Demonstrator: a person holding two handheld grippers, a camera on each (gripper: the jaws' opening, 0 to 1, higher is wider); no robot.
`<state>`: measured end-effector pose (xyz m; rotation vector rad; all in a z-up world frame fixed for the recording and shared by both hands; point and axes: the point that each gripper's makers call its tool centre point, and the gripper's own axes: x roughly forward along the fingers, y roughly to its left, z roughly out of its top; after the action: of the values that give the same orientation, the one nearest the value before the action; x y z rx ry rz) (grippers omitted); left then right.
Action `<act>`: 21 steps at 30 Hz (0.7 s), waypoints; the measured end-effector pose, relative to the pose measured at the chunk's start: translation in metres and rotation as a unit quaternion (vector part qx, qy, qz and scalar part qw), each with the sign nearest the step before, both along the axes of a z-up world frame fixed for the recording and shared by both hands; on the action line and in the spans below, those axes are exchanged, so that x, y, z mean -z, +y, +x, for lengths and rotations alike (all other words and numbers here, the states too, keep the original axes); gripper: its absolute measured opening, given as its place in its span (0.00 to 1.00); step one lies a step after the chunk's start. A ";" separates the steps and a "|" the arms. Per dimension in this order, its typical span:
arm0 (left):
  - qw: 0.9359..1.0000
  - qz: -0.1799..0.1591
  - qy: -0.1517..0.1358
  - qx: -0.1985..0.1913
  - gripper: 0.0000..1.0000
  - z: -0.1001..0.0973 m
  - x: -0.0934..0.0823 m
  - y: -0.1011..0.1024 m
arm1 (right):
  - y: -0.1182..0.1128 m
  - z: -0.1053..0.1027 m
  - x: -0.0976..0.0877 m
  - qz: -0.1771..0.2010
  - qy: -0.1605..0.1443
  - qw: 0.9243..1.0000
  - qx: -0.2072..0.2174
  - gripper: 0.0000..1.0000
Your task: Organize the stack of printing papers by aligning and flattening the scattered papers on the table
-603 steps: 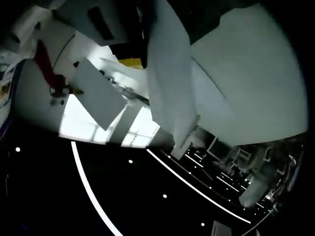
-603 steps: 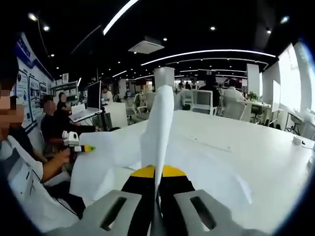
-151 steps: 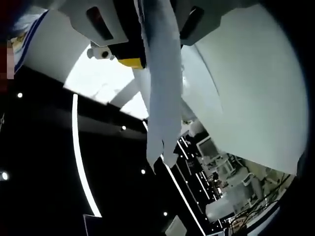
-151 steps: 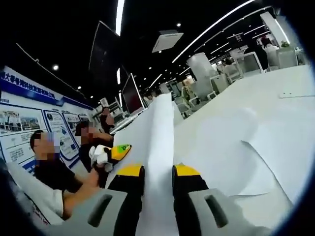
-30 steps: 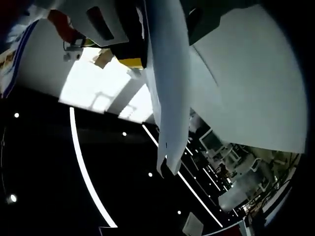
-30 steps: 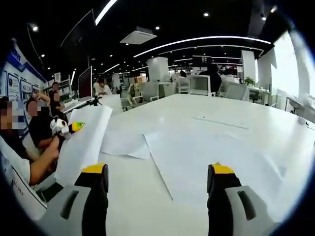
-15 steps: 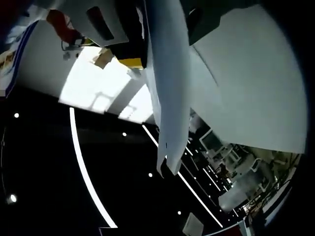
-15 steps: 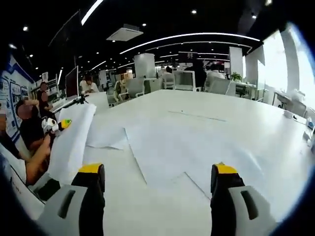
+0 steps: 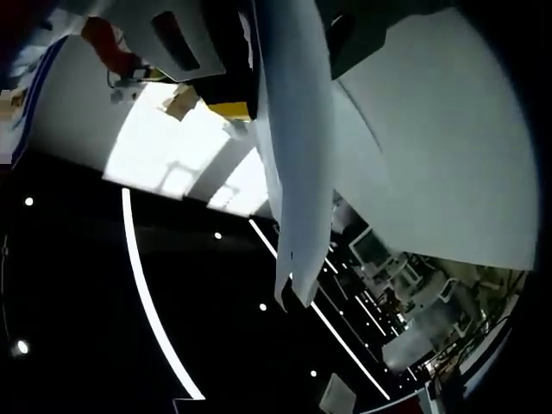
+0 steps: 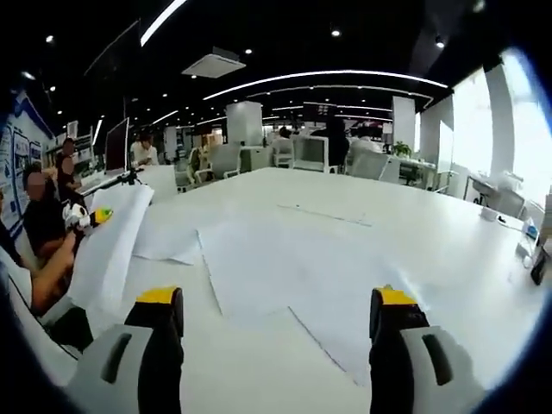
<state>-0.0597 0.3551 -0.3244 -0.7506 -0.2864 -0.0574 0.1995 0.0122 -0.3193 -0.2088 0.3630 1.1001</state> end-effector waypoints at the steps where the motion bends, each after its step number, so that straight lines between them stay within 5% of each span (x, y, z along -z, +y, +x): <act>1: 1.000 0.000 0.000 0.000 0.06 0.000 0.000 0.000 | -0.001 0.001 0.000 -0.002 -0.002 1.000 0.002 0.80; 4: 1.000 0.000 0.000 0.000 0.06 0.000 0.000 -0.001 | -0.005 0.005 0.004 -0.013 0.016 1.000 0.011 0.71; 10: 1.000 0.000 0.002 -0.001 0.06 0.000 0.000 -0.003 | -0.005 0.007 0.007 -0.010 0.032 0.999 0.011 0.75; 16: 1.000 0.000 0.002 -0.001 0.06 0.000 0.000 -0.004 | -0.008 0.024 0.001 -0.022 -0.019 0.999 0.017 0.86; 21: 1.000 -0.001 0.002 -0.002 0.06 0.000 0.000 -0.004 | -0.013 0.034 0.005 -0.040 -0.032 0.998 0.025 0.90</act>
<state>-0.0599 0.3511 -0.3241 -0.7517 -0.2833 -0.0512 0.2338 -0.0003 -0.3244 -0.3035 0.3530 1.0284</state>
